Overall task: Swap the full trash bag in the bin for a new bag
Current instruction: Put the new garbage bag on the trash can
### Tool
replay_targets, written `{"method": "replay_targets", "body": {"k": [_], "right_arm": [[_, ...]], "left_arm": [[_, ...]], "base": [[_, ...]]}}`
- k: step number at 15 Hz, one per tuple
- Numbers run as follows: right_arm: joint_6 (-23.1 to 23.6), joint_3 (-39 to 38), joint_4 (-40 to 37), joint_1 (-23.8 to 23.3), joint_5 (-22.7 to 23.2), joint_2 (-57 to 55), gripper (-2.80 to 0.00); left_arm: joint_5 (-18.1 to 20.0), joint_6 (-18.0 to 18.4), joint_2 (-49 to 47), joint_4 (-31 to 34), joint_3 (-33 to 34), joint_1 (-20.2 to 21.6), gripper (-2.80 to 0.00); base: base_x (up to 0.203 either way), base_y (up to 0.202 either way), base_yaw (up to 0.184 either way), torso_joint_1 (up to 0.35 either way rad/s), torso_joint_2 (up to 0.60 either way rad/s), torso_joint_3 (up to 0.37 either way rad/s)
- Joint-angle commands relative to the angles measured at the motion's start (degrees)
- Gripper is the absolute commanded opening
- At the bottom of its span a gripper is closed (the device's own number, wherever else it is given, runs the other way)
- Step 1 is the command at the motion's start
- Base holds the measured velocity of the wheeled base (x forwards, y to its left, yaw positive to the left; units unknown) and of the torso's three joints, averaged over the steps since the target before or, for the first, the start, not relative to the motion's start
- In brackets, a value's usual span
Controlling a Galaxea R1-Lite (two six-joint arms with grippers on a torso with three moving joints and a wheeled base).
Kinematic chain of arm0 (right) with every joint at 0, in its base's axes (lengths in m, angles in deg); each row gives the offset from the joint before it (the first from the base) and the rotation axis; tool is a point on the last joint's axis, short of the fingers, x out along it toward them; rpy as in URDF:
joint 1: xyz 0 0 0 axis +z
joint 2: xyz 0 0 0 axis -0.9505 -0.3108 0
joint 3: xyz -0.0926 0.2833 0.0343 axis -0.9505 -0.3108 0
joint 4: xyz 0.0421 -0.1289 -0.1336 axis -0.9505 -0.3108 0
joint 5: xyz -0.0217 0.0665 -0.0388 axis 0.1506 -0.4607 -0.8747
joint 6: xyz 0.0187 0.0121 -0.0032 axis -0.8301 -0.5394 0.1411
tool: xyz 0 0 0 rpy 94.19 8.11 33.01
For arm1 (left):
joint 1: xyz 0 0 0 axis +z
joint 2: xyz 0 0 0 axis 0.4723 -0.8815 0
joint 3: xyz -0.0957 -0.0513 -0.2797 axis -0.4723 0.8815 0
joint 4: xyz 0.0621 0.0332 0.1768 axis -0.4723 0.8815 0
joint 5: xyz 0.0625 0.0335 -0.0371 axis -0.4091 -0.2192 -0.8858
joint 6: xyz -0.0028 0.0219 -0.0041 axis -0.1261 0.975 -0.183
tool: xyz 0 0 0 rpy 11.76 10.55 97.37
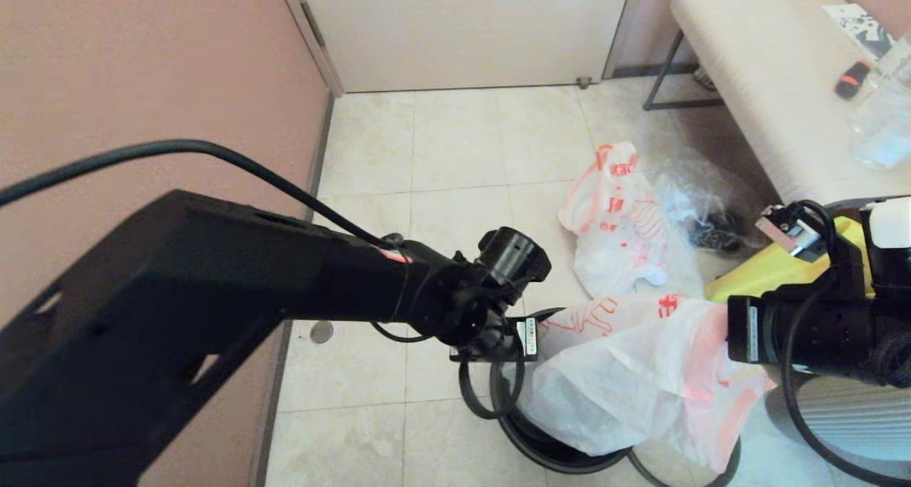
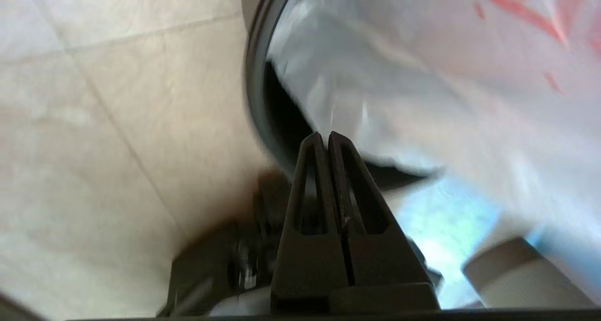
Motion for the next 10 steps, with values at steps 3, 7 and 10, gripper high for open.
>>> {"method": "replay_targets", "body": {"k": [3,7,10], "right_arm": [[3.3,5.7,-0.55,6.48,-7.89,-6.2,-2.8],[10.6,8.74,-0.03,12.63,-17.07,-12.32,-2.8],[17.54,12.32,-0.04,17.06,-23.4,-15.87,-2.8]], "left_arm": [[1.23,-1.07,16.33,-1.82,13.17,2.26,-2.8],[2.2,-1.23,27.34,-6.41,26.12,5.56,-2.8],[2.43,-1.23,34.19,-8.26,32.14,6.52,-2.8]], "base": [[0.0,0.0,0.0,0.0,0.0,0.0],[0.0,0.0,0.0,0.0,0.0,0.0],[0.0,0.0,0.0,0.0,0.0,0.0]]}}
